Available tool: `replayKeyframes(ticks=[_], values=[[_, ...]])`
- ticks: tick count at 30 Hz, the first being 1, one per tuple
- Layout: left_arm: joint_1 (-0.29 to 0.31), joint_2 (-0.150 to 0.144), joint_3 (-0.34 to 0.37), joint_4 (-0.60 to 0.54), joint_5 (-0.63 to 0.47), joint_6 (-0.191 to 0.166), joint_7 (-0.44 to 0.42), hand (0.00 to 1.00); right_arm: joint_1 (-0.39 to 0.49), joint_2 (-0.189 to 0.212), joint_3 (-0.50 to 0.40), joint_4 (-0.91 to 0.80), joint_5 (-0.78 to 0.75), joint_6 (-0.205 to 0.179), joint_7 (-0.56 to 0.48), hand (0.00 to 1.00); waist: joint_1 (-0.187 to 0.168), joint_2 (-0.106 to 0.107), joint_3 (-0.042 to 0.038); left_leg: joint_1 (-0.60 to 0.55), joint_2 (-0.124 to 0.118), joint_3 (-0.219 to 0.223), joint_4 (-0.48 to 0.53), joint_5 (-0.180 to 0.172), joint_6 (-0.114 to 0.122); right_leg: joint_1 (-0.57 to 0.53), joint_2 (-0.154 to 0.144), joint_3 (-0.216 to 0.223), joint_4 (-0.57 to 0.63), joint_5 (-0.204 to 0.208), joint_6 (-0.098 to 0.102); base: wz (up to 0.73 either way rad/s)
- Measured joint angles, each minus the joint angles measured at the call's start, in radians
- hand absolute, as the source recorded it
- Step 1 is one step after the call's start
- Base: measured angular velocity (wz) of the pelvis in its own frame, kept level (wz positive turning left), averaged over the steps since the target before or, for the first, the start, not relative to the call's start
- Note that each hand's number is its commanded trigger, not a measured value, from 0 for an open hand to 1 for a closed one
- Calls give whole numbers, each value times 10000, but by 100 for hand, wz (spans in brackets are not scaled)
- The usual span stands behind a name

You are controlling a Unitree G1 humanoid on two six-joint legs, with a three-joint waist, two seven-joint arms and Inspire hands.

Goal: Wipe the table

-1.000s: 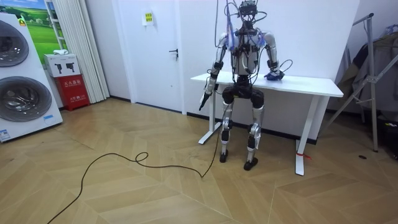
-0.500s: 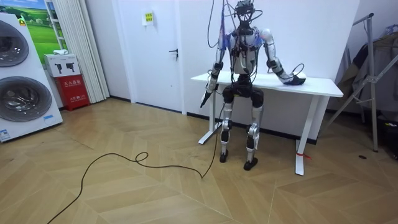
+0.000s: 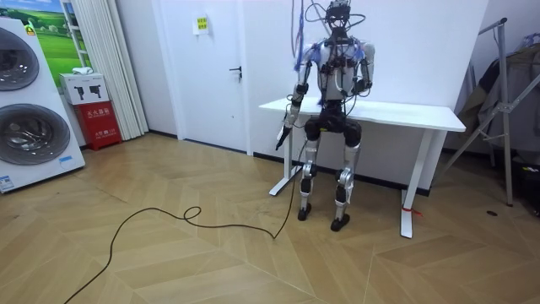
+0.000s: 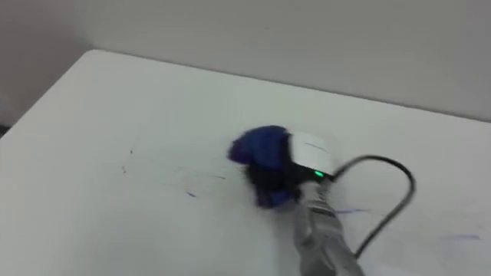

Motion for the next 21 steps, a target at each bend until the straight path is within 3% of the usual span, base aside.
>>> replayKeyframes(ticks=[2, 3, 5, 8, 9, 10, 13, 15, 18, 21], values=[[228, -42, 27, -4, 12, 25, -8, 0, 28, -40, -20, -61, 33, -152, 46, 100, 132, 0, 111, -47, -28, -178, -8, 2, 5, 108, -20, -272, -41, -5, 14, 31], [350, -143, 70, -11, 14, 54, -26, 0, 194, -107, -180, -220, 6, -383, -69, 100, 87, 15, 237, -166, -48, -191, 32, 4, 8, 63, -43, -303, -69, -3, 15, 8], [564, -290, 273, 6, 49, 80, -80, 0, 518, -188, -325, -71, -78, -798, -408, 100, -216, 11, 239, -185, -99, -272, 86, 3, 13, 205, -82, -457, -178, -7, 20, 19], [843, -297, 517, 9, 124, 75, -156, 0, 1704, -391, -1087, -40, -79, -1476, -1127, 100, -769, -40, 120, 15, -142, -283, 81, -6, 28, 503, -154, -703, -212, -87, 131, 30], [928, -301, 805, 45, 296, 78, -160, 0, 2451, -530, -1561, -71, -47, -1746, -1670, 100, -924, -79, 2, 142, -183, -261, 62, -29, 62, 628, -197, -692, -229, -148, 181, 5], [962, -285, 1160, 108, 632, 86, -157, 0, 3242, -804, -2139, -96, 113, -2051, -2372, 100, -1104, -82, -38, 254, -233, -247, 49, -57, 106, 729, -267, -674, -205, -239, 251, 0], [1129, -153, 1882, 116, 1057, 86, -98, 0, 4975, -1499, -3749, 30, 687, -2353, -4004, 100, -1549, 13, -192, 415, -345, -140, 51, -127, 224, 890, -389, -575, -180, -289, 410, -7], [1169, -74, 2184, -16, 1058, 87, -99, 0, 5475, -1707, -4716, 615, 1253, -2550, -4830, 100, -1876, 33, -227, 475, -405, -134, 65, -144, 280, 953, -434, -546, -186, -242, 442, -4], [1148, 106, 2229, -307, 991, 18, -117, 0, 5539, -1852, -5855, 1731, 2007, -2598, -5428, 100, -2323, -26, -282, 481, -425, -148, 184, -167, 319, 1006, -431, -464, -132, -183, 438, -5], [1039, 94, 2138, -502, 973, -207, -129, 0, 5537, -2040, -6273, 2159, 2621, -2598, -5441, 100, -2514, -35, -289, 493, -432, -162, 244, -186, 330, 1026, -443, -454, -67, -181, 437, 0]])
